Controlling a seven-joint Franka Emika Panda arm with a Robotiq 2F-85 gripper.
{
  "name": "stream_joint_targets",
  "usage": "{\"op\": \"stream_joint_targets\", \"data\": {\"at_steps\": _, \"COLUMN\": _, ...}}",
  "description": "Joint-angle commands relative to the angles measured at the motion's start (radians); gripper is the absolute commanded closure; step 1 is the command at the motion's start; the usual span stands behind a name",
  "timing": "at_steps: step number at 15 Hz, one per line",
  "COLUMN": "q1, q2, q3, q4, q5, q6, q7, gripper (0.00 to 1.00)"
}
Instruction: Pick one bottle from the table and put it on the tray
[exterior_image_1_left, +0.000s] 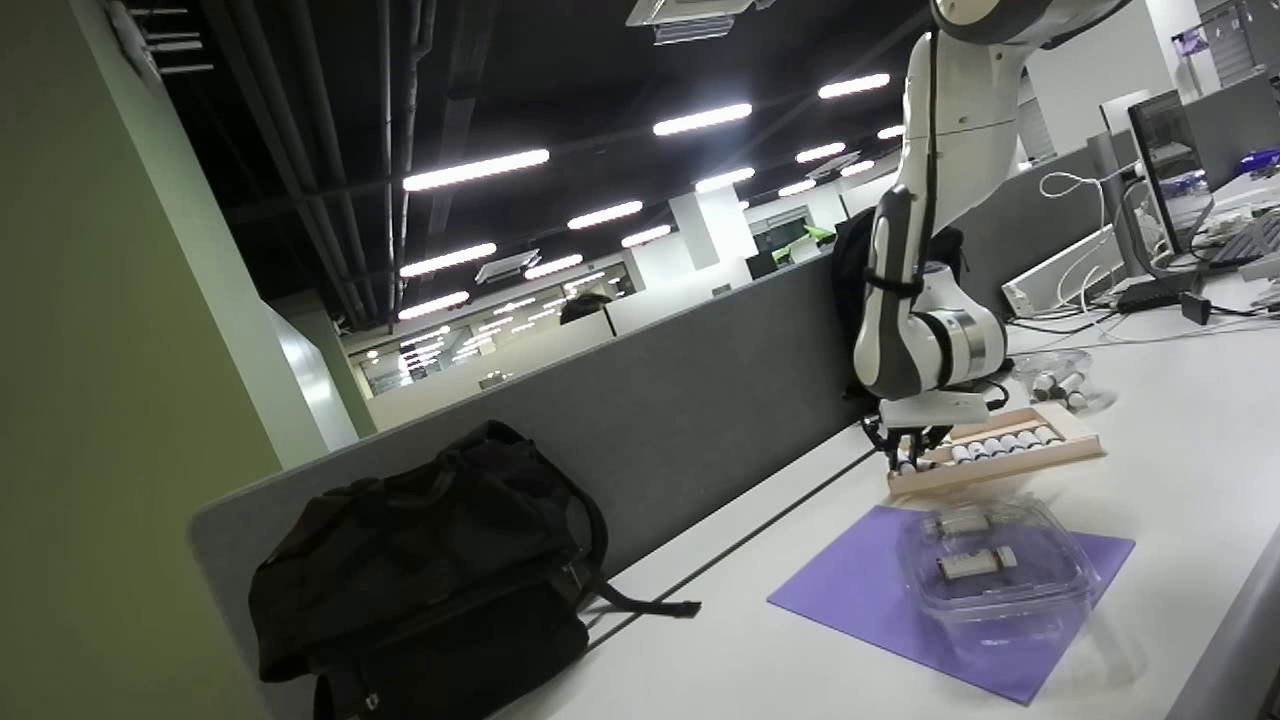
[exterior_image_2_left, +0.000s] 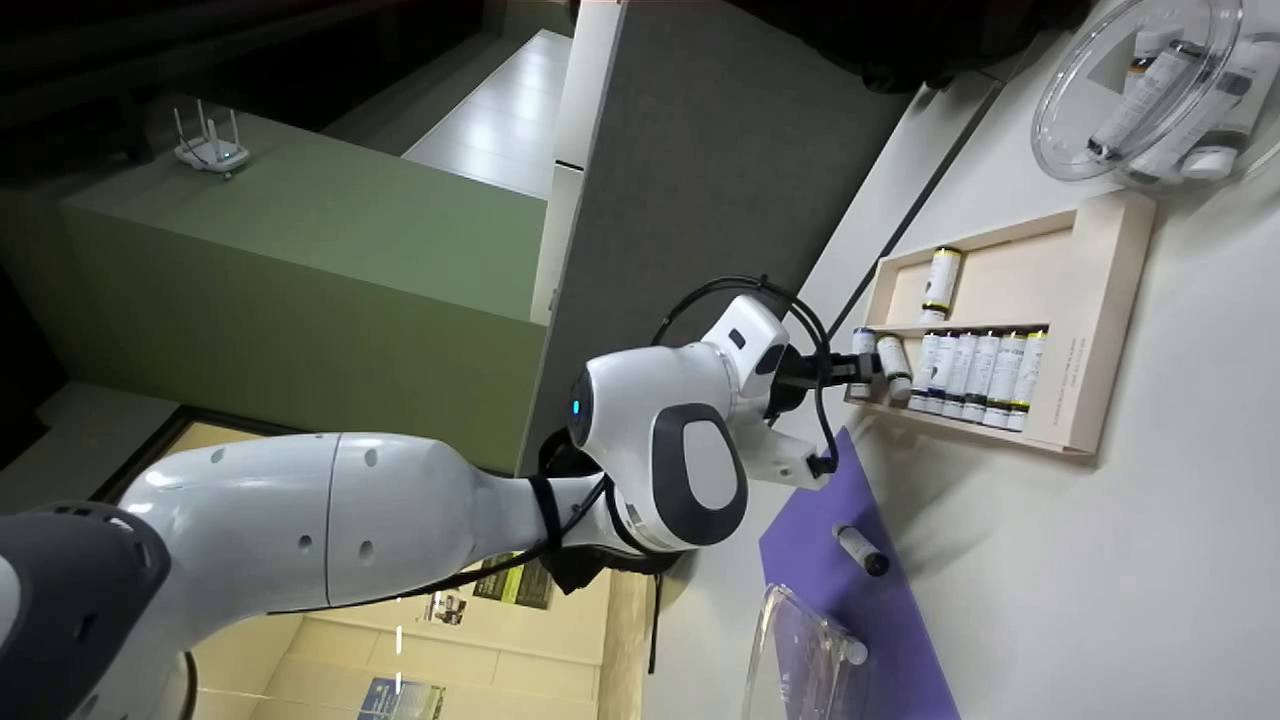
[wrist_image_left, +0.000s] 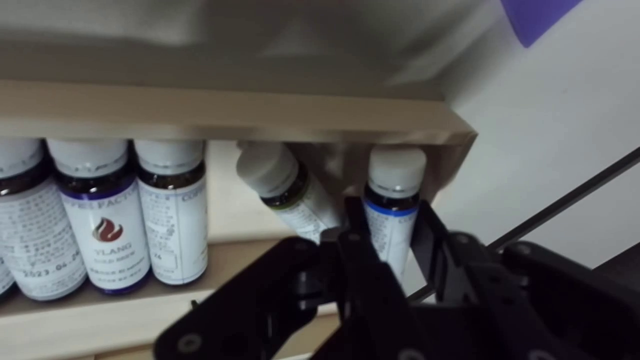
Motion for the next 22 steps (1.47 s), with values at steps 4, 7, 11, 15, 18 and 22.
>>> {"op": "stream_joint_targets", "data": {"at_steps": 4, "q1": 0.018, "q2": -0.041, "q3": -0.043, "q4": -0.012, "q5": 0.028, "q6": -0.15, "q7": 0.023, "gripper": 0.93}}
{"op": "stream_joint_targets", "data": {"at_steps": 7, "q1": 0.048, "q2": -0.054, "q3": -0.099, "q4": -0.012, "q5": 0.044, "q6": -0.253, "q7": 0.043, "gripper": 0.93}}
{"op": "stream_joint_targets", "data": {"at_steps": 11, "q1": 0.079, "q2": -0.077, "q3": -0.152, "q4": -0.012, "q5": 0.05, "q6": -0.323, "q7": 0.069, "gripper": 0.93}}
{"op": "stream_joint_targets", "data": {"at_steps": 15, "q1": 0.116, "q2": -0.094, "q3": -0.195, "q4": -0.023, "q5": 0.048, "q6": -0.334, "q7": 0.099, "gripper": 0.48}}
{"op": "stream_joint_targets", "data": {"at_steps": 18, "q1": 0.14, "q2": -0.109, "q3": -0.22, "q4": -0.032, "q5": 0.047, "q6": -0.342, "q7": 0.126, "gripper": 0.35}}
{"op": "stream_joint_targets", "data": {"at_steps": 22, "q1": 0.162, "q2": -0.142, "q3": -0.244, "q4": -0.051, "q5": 0.049, "q6": -0.347, "q7": 0.155, "gripper": 0.06}}
